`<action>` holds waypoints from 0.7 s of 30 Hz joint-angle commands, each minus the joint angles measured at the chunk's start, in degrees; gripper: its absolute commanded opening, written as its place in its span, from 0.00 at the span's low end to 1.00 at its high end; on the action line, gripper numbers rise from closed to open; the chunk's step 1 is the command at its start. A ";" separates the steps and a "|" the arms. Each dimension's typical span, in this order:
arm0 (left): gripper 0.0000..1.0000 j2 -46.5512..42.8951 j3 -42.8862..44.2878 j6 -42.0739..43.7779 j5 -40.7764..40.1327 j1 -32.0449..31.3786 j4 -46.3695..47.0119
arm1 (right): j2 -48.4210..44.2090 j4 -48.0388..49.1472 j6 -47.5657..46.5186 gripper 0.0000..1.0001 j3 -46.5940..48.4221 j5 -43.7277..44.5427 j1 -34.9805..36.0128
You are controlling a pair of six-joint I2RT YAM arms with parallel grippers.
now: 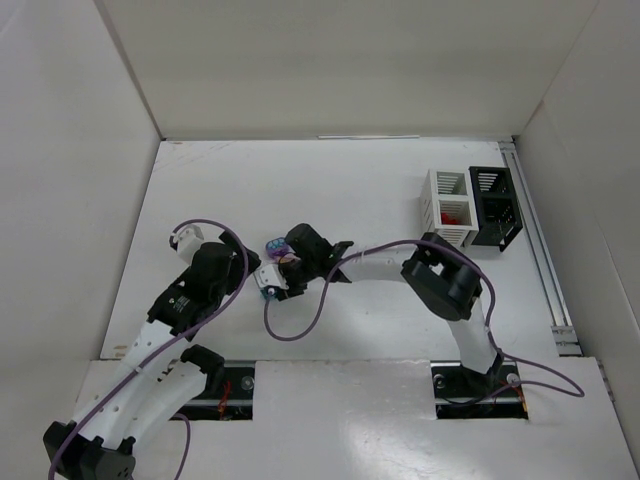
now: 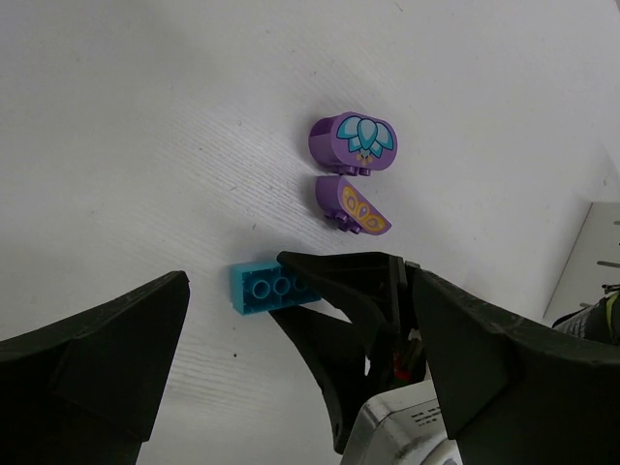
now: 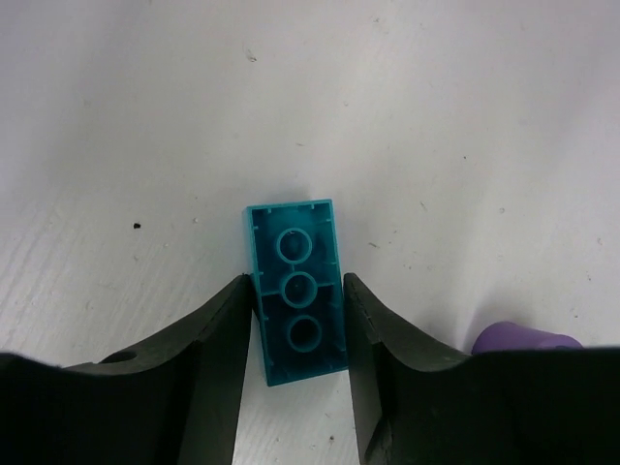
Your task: Sort the legos into containers by color
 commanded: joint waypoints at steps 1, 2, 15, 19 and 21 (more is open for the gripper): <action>0.99 -0.88 2.36 0.22 -0.84 -0.28 0.09 | 0.95 -1.82 -0.76 0.44 1.58 -5.55 -0.63; 0.99 -0.88 2.36 0.22 -0.84 -0.28 0.09 | 0.95 -1.82 -0.76 0.38 1.58 -5.55 -0.63; 0.99 -0.88 1.83 2.06 2.06 -0.28 2.98 | -25.37 3.36 9.42 0.27 -10.18 5.43 -7.12; 0.99 1.04 1.30 3.64 3.29 -0.28 6.05 | -36.03 1.71 11.81 0.26 -14.14 8.06 -18.71; 0.99 2.80 1.30 4.70 4.09 -0.28 7.38 | -39.98 -1.27 11.81 0.26 -14.84 13.06 -27.21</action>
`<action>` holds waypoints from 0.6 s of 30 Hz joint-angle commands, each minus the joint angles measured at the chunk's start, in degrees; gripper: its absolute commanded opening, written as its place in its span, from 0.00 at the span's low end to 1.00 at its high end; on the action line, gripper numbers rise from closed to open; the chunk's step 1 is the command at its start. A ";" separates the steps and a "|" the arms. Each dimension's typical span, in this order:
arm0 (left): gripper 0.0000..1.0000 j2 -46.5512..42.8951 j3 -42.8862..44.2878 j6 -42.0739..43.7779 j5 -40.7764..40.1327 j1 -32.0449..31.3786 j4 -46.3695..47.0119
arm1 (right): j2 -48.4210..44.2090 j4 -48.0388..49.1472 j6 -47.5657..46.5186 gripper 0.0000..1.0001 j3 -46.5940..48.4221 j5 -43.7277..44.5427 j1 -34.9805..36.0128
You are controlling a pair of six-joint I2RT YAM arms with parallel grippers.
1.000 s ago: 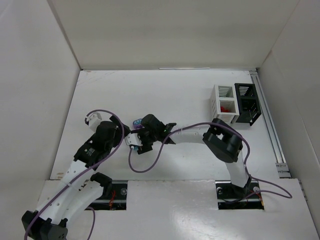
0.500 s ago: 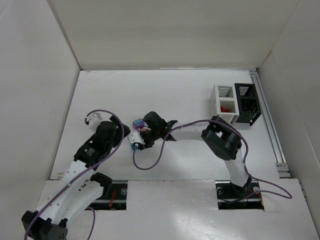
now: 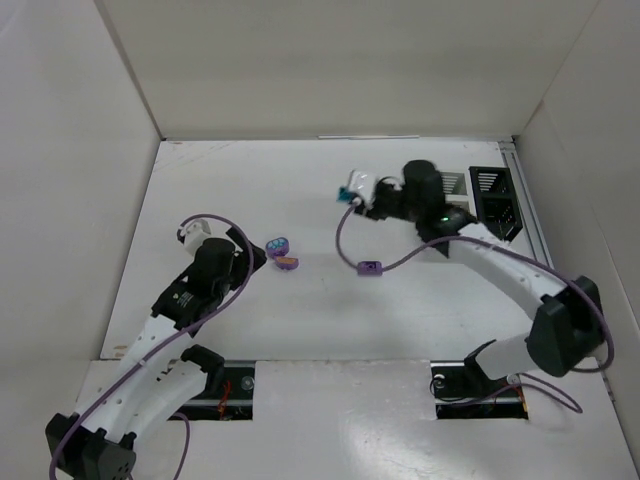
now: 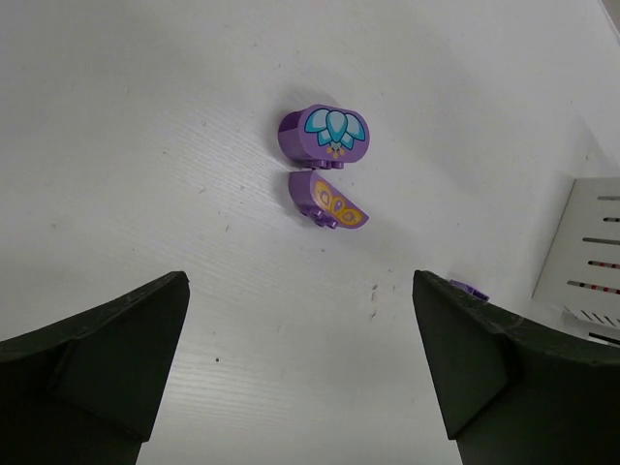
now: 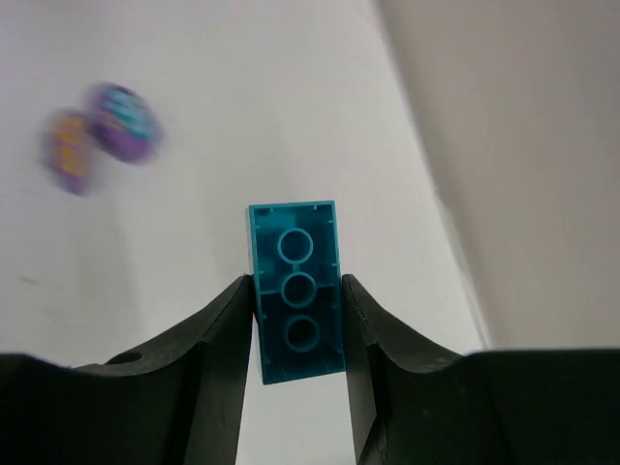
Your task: Sort the legos into containers by color
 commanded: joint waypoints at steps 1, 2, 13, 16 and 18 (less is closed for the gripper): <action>0.99 1.93 1.30 3.02 1.31 -0.28 4.49 | -7.68 -2.82 3.67 0.26 -1.74 8.52 -11.23; 0.99 3.07 1.30 3.02 1.31 -0.28 5.81 | -8.85 -4.31 4.21 0.27 -0.87 13.77 -14.13; 0.99 11.24 3.94 7.06 2.54 0.25 10.39 | 0.09 -16.09 11.95 0.30 13.81 30.70 -40.08; 0.99 14.57 6.22 7.68 2.54 0.25 10.92 | 4.93 -18.55 11.95 0.30 18.12 31.83 -42.63; 0.99 16.17 6.83 8.21 3.16 0.25 11.53 | 7.12 -19.09 11.95 0.30 19.44 31.06 -43.96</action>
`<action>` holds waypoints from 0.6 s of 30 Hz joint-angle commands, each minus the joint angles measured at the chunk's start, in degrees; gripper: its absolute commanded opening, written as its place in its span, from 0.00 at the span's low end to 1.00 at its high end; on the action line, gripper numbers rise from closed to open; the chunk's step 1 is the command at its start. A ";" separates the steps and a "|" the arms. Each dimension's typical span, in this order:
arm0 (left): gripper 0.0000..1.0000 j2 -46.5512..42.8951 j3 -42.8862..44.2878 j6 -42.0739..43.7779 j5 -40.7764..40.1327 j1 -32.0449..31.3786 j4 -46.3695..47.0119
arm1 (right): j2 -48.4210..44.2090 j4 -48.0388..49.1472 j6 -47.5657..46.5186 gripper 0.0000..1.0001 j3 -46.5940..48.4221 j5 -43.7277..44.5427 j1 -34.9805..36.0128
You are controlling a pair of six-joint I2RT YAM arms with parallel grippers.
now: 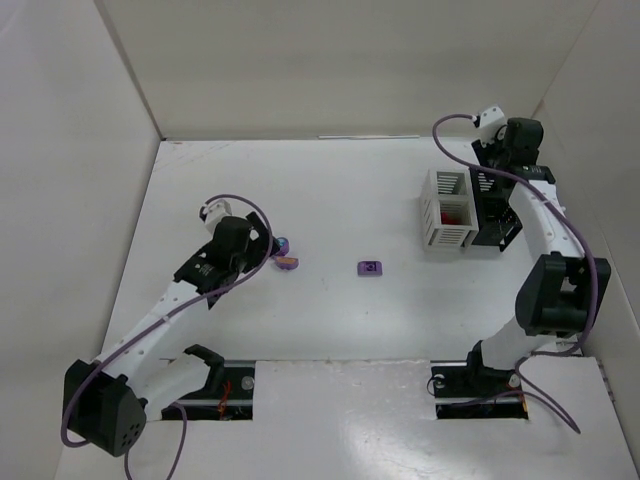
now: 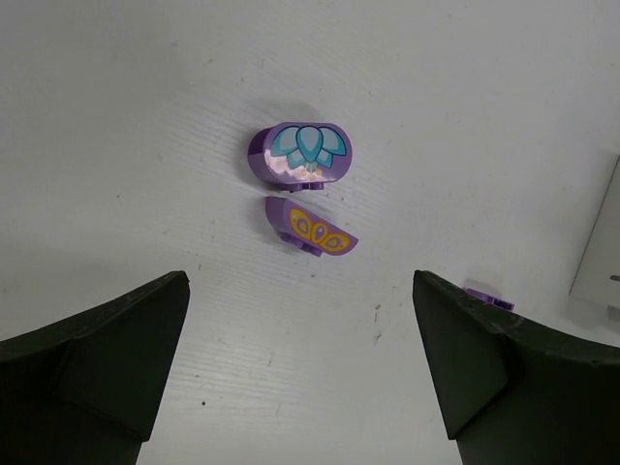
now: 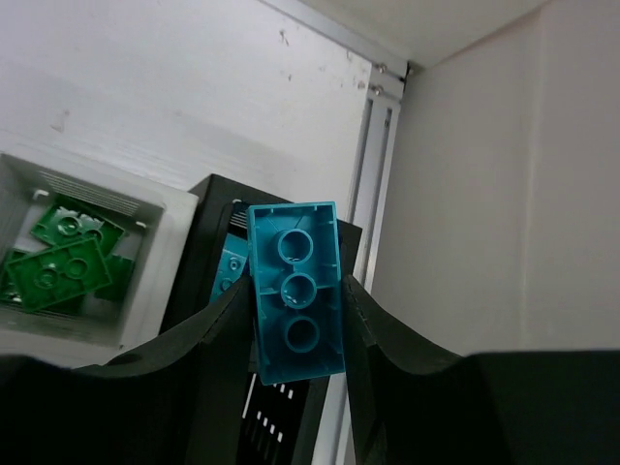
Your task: Sort the legos into containers by color
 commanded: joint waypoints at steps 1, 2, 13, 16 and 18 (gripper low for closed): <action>0.99 2.68 3.84 1.93 1.05 0.18 3.18 | 1.37 -2.65 1.35 0.30 3.82 1.41 -2.12; 0.99 3.39 3.85 1.93 1.06 0.18 3.19 | 2.24 -2.04 1.35 0.31 3.82 0.71 -2.13; 0.99 8.14 6.92 3.78 2.82 0.71 3.36 | 3.65 -1.86 1.26 0.52 0.75 1.85 -2.13; 0.99 7.54 6.92 3.26 3.43 0.71 2.84 | 3.04 -2.74 1.26 0.70 0.74 1.85 -2.13; 0.99 6.92 6.92 3.25 4.13 0.71 2.83 | 1.99 -3.53 0.47 0.76 1.36 1.07 -2.13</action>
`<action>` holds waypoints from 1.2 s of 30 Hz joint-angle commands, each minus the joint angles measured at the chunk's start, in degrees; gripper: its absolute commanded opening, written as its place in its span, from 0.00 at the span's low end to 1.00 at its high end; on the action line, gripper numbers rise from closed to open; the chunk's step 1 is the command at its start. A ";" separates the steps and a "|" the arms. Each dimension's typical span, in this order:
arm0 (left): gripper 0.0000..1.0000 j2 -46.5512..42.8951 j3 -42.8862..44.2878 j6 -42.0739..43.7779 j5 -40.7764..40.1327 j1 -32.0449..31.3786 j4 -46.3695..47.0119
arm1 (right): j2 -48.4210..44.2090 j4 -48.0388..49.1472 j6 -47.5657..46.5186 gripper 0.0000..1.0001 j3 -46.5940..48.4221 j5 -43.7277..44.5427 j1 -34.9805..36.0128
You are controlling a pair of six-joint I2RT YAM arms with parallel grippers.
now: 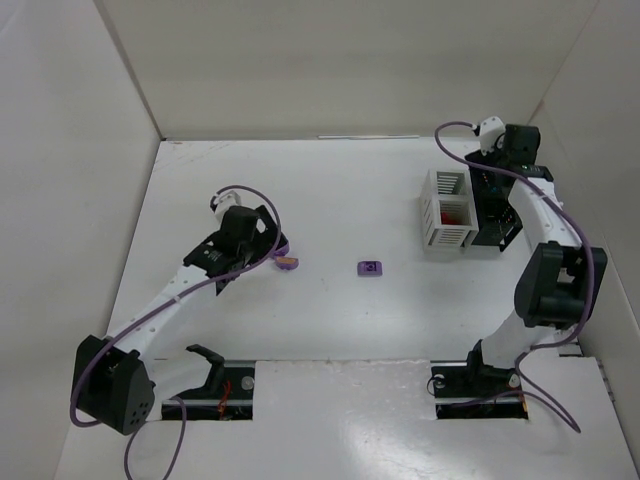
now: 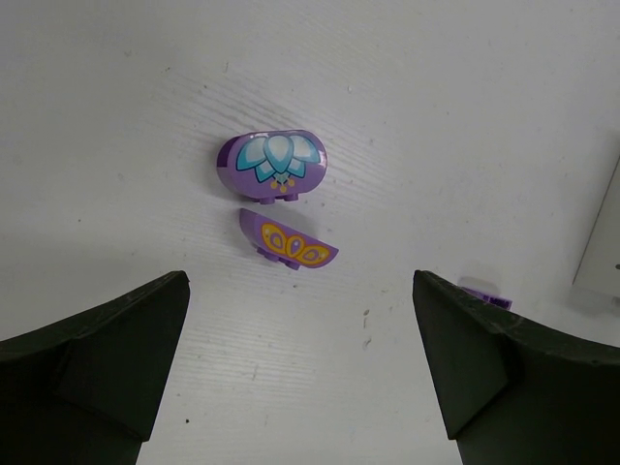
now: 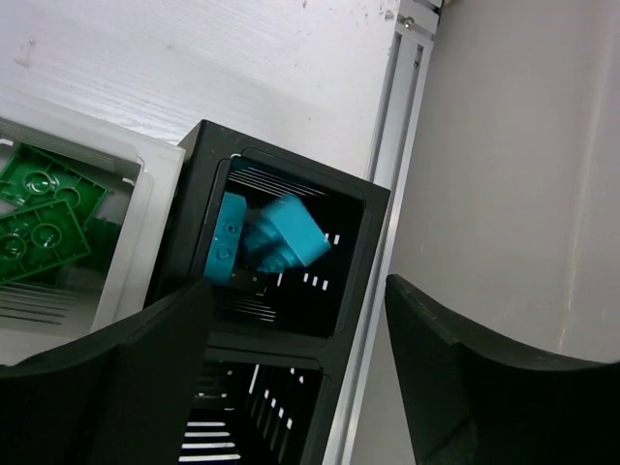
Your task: Sort the legos into containers by color
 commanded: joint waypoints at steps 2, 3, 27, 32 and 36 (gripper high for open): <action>0.99 -2.49 2.46 0.61 1.19 0.27 -0.36 | -4.33 -0.45 -0.56 0.78 0.55 -2.09 0.10; 0.99 -3.27 1.85 0.61 1.19 0.27 -0.36 | -5.99 -0.45 -0.56 0.78 -0.24 -2.80 0.10; 0.99 -12.86 -6.41 1.22 6.99 0.27 2.10 | -4.08 3.68 -8.30 0.88 -22.75 -19.15 42.03; 0.99 -11.11 -5.89 1.75 7.51 0.27 2.10 | 1.19 3.68 -7.07 0.87 -21.51 -17.67 42.03; 0.99 -11.10 -6.50 1.75 7.51 0.27 2.10 | 1.90 5.52 -6.28 0.80 -22.74 -13.98 41.50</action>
